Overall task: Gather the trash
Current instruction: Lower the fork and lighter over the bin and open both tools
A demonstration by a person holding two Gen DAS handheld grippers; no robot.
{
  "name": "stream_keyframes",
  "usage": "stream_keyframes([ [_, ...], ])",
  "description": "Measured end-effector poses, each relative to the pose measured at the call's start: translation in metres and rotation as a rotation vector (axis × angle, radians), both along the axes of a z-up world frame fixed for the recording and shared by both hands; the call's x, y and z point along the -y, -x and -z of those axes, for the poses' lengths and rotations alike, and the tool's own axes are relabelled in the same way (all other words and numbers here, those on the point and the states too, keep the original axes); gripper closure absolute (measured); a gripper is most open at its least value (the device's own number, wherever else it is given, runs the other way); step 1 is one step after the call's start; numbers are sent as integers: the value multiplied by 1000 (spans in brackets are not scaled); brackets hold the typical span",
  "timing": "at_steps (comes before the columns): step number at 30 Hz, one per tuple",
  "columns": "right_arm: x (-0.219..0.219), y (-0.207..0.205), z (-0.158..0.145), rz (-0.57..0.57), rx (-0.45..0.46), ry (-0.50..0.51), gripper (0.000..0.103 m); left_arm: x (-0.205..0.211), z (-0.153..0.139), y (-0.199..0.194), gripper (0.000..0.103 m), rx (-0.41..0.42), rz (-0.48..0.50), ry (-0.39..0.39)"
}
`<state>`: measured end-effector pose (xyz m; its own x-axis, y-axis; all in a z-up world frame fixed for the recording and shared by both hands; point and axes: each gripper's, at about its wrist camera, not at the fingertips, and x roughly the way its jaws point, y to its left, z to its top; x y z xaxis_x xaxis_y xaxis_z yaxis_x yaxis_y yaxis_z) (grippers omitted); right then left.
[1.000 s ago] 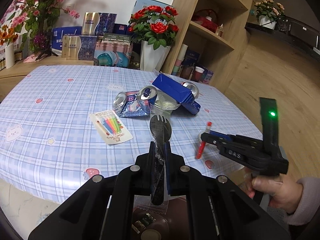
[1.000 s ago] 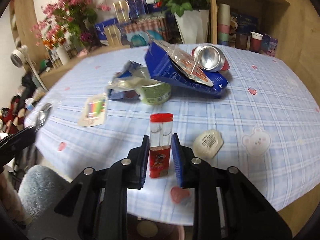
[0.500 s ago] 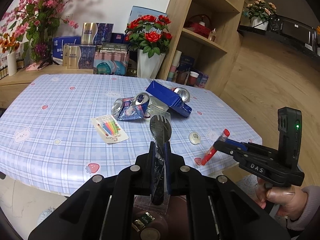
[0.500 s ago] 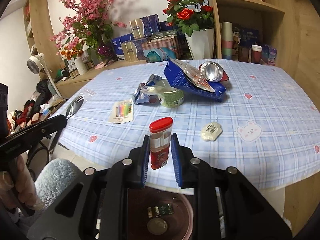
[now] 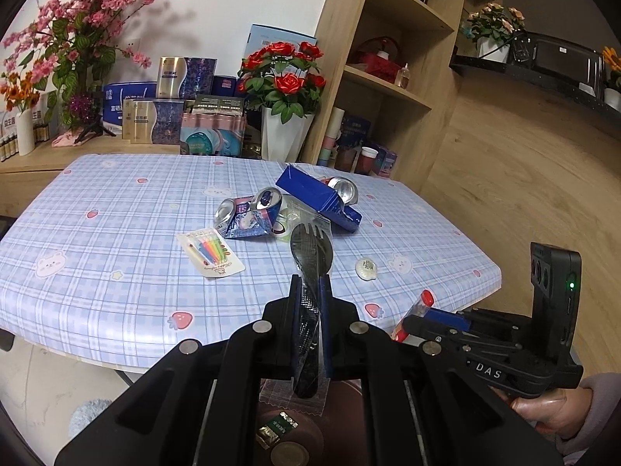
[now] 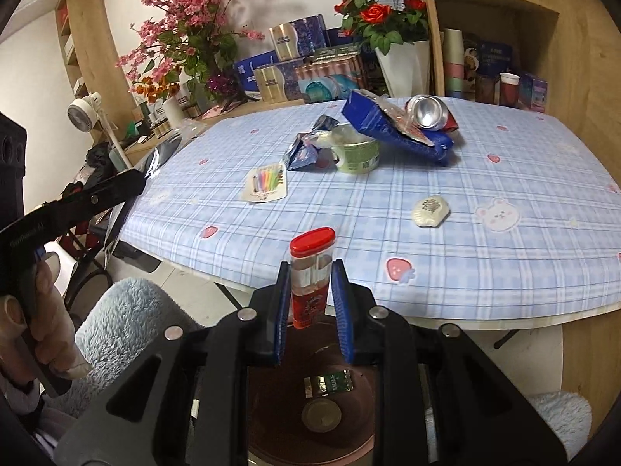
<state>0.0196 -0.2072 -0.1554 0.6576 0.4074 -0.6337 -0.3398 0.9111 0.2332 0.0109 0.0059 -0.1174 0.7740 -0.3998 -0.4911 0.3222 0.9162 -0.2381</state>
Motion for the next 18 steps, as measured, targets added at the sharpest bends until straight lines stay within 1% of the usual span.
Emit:
stream_keyframes([
  [2, -3, 0, -1, -13, 6, 0, 78, -1, 1, -1, 94, -3, -2, 5],
  [4, -4, 1, -5, -22, 25, -5, 73, -2, 2, -2, 94, -7, -2, 10],
  [5, -5, 2, -7, -24, 38, -7, 72, -2, 2, -3, 94, -9, -1, 10],
  [7, -7, 4, -13, -27, 71, -4, 63, -2, 3, -3, 94, -9, 2, 7],
  [8, -7, 5, -15, -26, 81, 1, 60, -2, 3, -3, 94, -8, 3, 6],
  [10, -7, 5, -18, -22, 105, 18, 50, -2, 3, -3, 94, -6, 5, 5],
  [11, -8, 5, -19, -18, 114, 27, 47, -2, 3, -2, 94, -6, 6, 6],
  [13, -7, 7, -21, -3, 136, 47, 36, -2, 4, -3, 94, -8, 6, 8],
  [14, -6, 7, -22, 10, 146, 60, 32, -2, 4, -3, 94, -8, 6, 9],
  [16, -2, 7, -24, 36, 167, 76, 18, -2, 4, -3, 94, -9, 7, 9],
  [18, 3, 7, -27, 85, 194, 94, 11, -1, 5, -2, 94, -7, 9, 7],
])
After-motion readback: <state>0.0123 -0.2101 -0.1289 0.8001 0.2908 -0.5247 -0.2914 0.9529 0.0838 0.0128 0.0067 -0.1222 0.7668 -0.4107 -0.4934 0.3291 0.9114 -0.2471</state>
